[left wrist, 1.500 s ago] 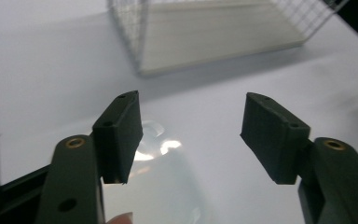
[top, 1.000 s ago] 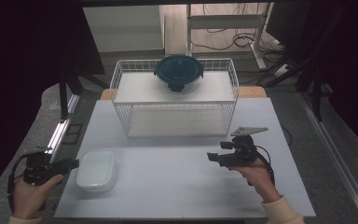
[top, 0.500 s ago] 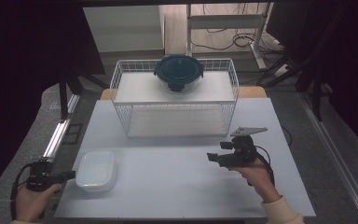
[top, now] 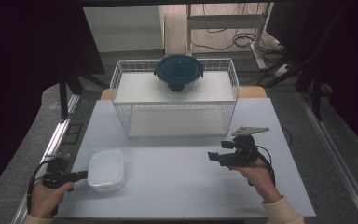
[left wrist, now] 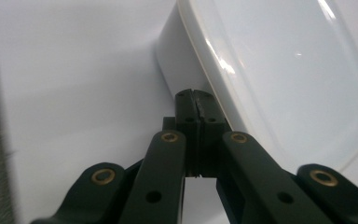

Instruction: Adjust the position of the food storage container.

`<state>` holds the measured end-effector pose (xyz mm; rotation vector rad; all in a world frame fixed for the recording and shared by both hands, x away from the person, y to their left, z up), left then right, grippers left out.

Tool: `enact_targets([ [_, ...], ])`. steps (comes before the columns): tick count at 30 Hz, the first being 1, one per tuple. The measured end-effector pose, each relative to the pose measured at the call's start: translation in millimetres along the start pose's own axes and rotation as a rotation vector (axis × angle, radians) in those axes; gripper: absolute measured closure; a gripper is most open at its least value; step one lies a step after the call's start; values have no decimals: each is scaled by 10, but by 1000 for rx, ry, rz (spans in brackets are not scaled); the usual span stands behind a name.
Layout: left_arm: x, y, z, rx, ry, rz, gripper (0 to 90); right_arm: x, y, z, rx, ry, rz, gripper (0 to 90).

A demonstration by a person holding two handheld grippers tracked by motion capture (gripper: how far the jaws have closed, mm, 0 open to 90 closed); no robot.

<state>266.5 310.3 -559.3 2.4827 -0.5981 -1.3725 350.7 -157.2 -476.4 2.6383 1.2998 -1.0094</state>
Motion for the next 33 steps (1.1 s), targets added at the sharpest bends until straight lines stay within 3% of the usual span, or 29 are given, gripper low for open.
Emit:
enact_targets([
  [13, 341, 538, -121, 82, -47, 114, 895, -59, 12, -39, 1, 35, 18, 229],
  [33, 741, 1014, -330, 167, -95, 198, 896, -79, 25, -40, 6, 36, 18, 229],
])
Point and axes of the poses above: each handheld gripper's, and its own axes: x roughly forward along the jaws, z roughly out of its underside, y roughly to its right, the point moved 7 cm from there along x, roughly forward along the jaws, and after that the axes turned 3 degrees about y, right-handed, at the moved point
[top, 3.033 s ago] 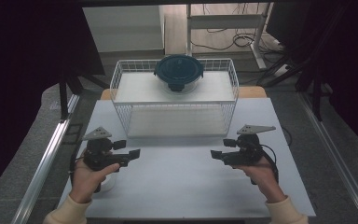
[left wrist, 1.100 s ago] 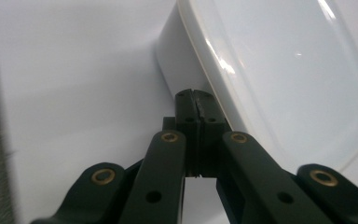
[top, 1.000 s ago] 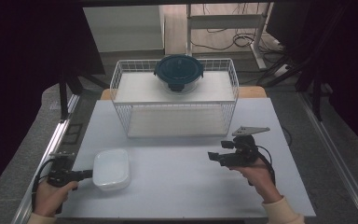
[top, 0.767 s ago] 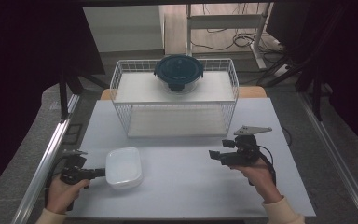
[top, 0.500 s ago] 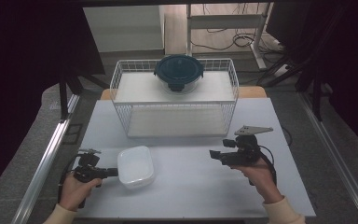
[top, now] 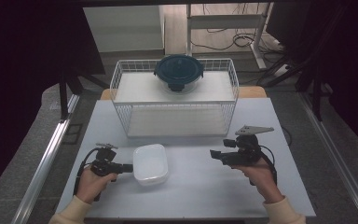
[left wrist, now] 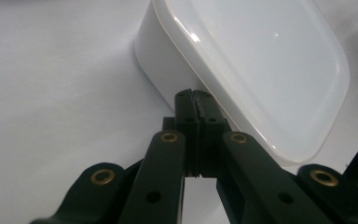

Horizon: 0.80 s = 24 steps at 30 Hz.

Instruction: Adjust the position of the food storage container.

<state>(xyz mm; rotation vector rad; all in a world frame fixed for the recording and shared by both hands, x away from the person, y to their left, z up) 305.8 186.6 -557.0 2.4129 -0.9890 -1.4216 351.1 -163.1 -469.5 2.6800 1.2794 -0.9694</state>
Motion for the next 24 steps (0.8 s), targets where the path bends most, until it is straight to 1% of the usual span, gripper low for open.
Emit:
enact_targets([
  [2, 42, 36, -30, 1, 2, 5, 896, -2, 0, 0, 0, 0, 0, 229],
  [4, 69, 70, -57, 16, -2, 9, 896, -2, 3, 2, 0, -1, 1, 229],
  [9, 145, 158, -120, 31, -8, 17, 897, -1, -2, 4, -2, -3, 0, 229],
  [11, 183, 209, -143, 30, -3, 29, 897, 0, -5, 6, -2, -4, -1, 229],
  [12, 203, 229, -149, 30, -5, 36, 897, 0, -6, 6, -2, -4, -1, 229],
  [13, 218, 236, -150, 42, -18, 39, 897, 0, -7, 7, -2, -5, -2, 229],
  [17, 297, 306, -182, 52, -22, 46, 897, 2, 1, 11, -2, -6, 1, 229],
  [19, 318, 330, -195, 68, -33, 47, 897, 4, 3, 13, -1, -6, 1, 229],
  [24, 379, 381, -247, 76, -38, 56, 897, -3, 5, 9, -1, -2, 3, 229],
])
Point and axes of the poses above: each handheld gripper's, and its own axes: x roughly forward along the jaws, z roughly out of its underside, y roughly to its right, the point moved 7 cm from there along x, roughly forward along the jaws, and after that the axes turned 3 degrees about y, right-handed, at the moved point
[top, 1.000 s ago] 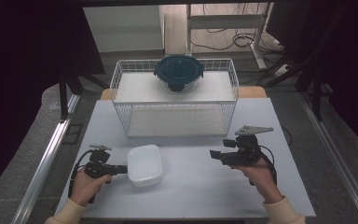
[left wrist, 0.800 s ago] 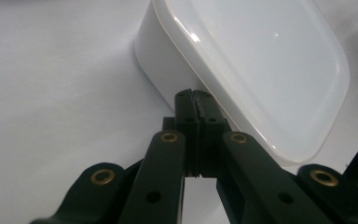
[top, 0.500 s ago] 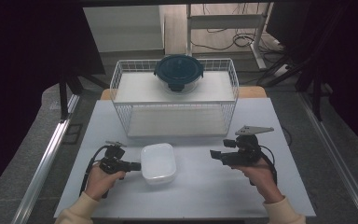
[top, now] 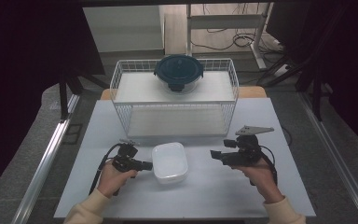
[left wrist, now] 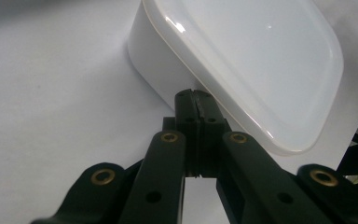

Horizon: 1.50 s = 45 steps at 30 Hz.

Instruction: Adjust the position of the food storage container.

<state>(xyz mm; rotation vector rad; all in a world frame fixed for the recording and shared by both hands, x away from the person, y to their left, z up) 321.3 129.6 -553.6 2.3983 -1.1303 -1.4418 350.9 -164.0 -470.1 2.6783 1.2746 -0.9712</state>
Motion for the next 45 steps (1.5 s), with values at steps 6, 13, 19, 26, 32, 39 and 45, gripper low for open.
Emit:
enact_targets([
  [6, 74, 54, -85, 3, 7, 17, 897, -2, -3, -1, 1, 0, -2, 230],
  [13, 188, 139, -168, 12, 9, 24, 897, -8, 6, -1, 2, 2, -1, 230],
  [19, 201, 158, -224, 31, 20, 16, 897, -6, 3, 4, -1, 1, -1, 230],
  [26, -105, 138, -248, 59, 127, -82, 761, -17, 28, 13, 2, 1, 15, 227],
  [32, -463, 204, -292, 56, 250, -124, 411, -9, 17, 16, -9, 5, 13, 215],
  [39, -682, 269, -330, 72, 319, -148, 304, -27, 11, 3, -5, 21, -1, 191],
  [45, -699, 252, -329, 64, 327, -147, 294, -15, 16, 17, -4, 15, -2, 191],
])
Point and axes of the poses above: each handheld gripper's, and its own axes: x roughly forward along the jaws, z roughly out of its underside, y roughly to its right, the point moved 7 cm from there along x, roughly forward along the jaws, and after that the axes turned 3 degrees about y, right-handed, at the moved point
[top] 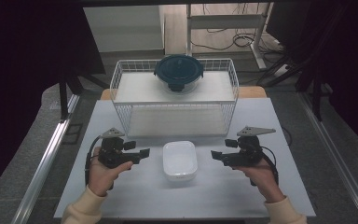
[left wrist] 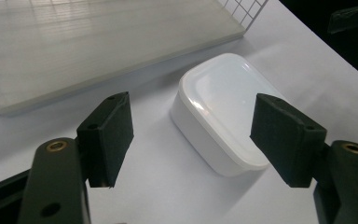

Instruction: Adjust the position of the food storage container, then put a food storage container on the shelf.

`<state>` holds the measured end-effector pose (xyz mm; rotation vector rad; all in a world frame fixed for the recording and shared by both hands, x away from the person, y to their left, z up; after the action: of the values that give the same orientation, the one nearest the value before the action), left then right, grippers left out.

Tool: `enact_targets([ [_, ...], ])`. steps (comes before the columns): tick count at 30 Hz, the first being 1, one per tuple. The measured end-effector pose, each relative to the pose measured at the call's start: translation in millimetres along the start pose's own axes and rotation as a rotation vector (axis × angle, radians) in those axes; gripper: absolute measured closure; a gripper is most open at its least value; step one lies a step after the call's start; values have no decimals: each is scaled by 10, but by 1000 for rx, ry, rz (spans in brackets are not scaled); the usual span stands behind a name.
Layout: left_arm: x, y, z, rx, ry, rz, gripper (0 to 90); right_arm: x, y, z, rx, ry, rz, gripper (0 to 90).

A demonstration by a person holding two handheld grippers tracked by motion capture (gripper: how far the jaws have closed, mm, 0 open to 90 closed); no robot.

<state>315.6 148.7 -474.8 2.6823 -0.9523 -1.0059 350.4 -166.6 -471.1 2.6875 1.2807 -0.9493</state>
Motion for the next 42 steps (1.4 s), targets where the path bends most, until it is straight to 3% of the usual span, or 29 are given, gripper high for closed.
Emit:
enact_targets([
  [18, 24, 14, -21, -25, 5, 20, 274, 36, -58, 11, 3, -7, -31, 173],
  [24, 71, 3, -38, -68, 6, 55, 273, 80, -62, 17, 9, -15, -20, 204],
  [33, 299, 12, -36, -151, -34, 116, 274, 258, -91, -8, 89, -65, -38, 242],
  [37, 420, 30, -86, -163, -44, 125, 278, 362, -135, -95, 109, -74, -61, 258],
  [42, 472, 36, -36, -179, -60, 141, 279, 514, -158, -92, 147, -97, -87, 266],
])
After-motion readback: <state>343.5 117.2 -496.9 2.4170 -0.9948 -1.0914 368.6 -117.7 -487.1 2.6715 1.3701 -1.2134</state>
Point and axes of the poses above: each handheld gripper's, and its own axes: x roughly forward along the jaws, z roughly out of its underside, y roughly to its right, the point moved 7 cm from there along x, roughly forward along the jaws, and after that the axes turned 3 degrees about y, right-handed, at the moved point
